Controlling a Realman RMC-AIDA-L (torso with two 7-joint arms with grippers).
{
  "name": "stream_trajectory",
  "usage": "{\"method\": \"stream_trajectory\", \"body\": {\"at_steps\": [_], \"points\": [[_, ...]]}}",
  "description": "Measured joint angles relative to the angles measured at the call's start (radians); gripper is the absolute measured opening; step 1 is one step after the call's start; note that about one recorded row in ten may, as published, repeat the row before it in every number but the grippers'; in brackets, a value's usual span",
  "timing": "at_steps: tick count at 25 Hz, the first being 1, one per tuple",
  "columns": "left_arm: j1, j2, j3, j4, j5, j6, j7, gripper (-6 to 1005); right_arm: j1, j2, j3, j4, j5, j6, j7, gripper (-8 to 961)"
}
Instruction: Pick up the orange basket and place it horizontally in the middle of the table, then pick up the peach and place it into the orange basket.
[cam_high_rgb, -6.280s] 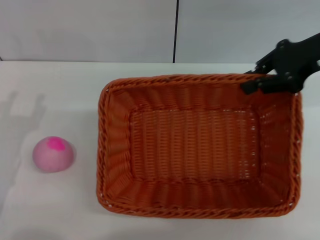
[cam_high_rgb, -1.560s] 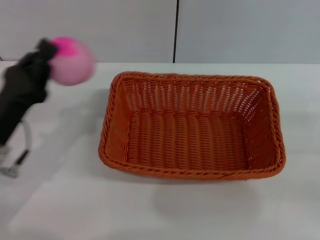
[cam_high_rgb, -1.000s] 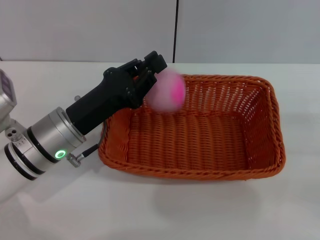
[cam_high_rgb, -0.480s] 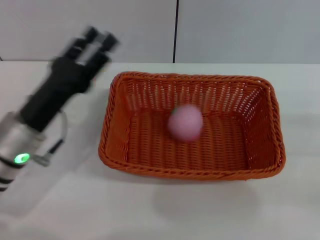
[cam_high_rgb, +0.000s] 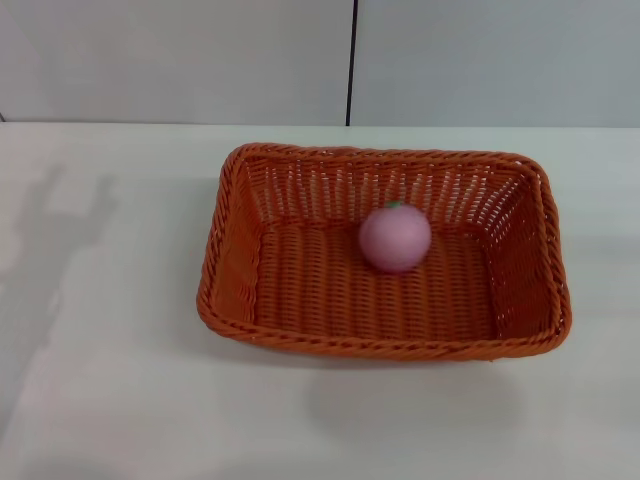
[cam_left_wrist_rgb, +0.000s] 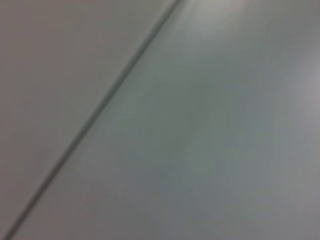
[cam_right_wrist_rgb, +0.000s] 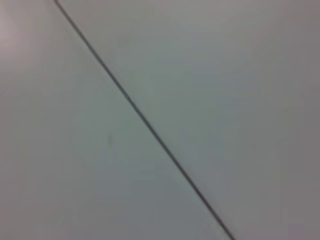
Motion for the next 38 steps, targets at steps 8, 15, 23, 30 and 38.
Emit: {"method": "stream_trajectory", "body": {"at_steps": [8,15,23,30,38], "points": [[0.017,0.000,-0.077,0.008,-0.002,-0.029,0.000,860,0.001,-0.001,0.065,0.018,0.000,0.004,0.000,452],[0.018,0.000,-0.088,0.003,-0.003,-0.029,0.000,859,0.004,-0.001,0.110,0.024,0.000,0.006,0.000,451],[0.018,0.000,-0.093,-0.001,-0.009,-0.030,-0.002,860,0.003,-0.001,0.145,0.028,-0.001,0.005,0.002,452],[0.006,0.000,-0.109,-0.001,-0.014,-0.030,-0.004,859,0.000,-0.001,0.169,0.030,0.000,0.004,0.007,452],[-0.002,0.000,-0.118,-0.001,-0.014,-0.031,-0.009,860,0.008,-0.001,0.191,0.050,0.001,0.007,0.006,451]]}}
